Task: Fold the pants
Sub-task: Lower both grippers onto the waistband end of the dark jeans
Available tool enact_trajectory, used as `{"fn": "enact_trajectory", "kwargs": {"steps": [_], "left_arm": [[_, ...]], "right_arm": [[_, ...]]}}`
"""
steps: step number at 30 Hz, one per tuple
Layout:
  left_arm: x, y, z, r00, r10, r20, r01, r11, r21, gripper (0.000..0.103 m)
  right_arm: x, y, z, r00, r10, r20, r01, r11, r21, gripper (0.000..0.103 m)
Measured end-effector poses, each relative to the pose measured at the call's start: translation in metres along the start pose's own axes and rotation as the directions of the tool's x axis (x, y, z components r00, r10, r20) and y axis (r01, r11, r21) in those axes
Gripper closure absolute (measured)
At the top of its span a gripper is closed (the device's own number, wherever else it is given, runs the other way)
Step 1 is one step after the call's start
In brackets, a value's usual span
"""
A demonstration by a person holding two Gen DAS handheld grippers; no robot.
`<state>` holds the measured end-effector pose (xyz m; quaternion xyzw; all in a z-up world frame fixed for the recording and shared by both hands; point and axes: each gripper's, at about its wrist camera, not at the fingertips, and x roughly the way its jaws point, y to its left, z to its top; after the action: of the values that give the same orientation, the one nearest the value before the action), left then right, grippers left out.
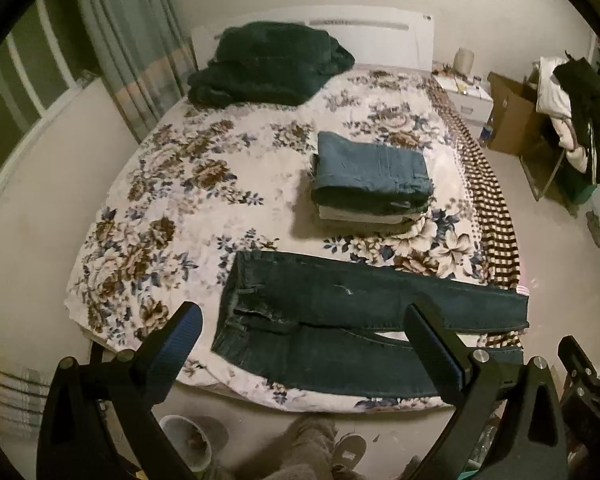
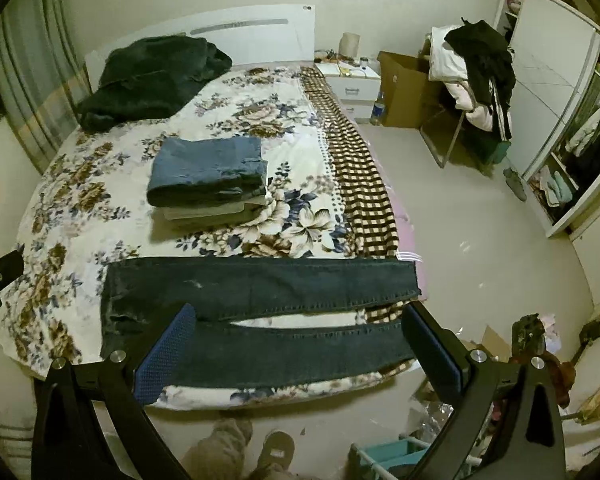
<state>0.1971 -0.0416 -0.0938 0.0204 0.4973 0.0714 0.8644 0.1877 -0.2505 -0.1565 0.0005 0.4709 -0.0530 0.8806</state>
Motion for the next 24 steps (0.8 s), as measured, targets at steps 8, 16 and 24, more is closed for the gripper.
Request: {"fn": "enact_trajectory", "kwargs": {"steps": [8,16,24], "left_arm": [[0.111,-0.021,0.036,0.996,-0.014,-0.087,0.019,0.998,0.053,0.0],[0.238,-0.049,0.041,0.981,0.036,-0.19,-0.005,0.987,0.162,0.0],[0.364,-0.088,0.017,0.953,0.113,-0.282,-0.023,0.952,0.304,0.0]], "right_arm": [[0.146,0.024,0.048,0.993,-0.04,-0.111,0.043,0.999,0.023,0.0],[0.309,0.055,0.065,0.973,-0.085,-0.215,0.076,0.996,-0.048,0.0],[0.472,0.043,0.02,0.896,-0.185,-0.403,0.11,0.973,-0.202,0.0]]}}
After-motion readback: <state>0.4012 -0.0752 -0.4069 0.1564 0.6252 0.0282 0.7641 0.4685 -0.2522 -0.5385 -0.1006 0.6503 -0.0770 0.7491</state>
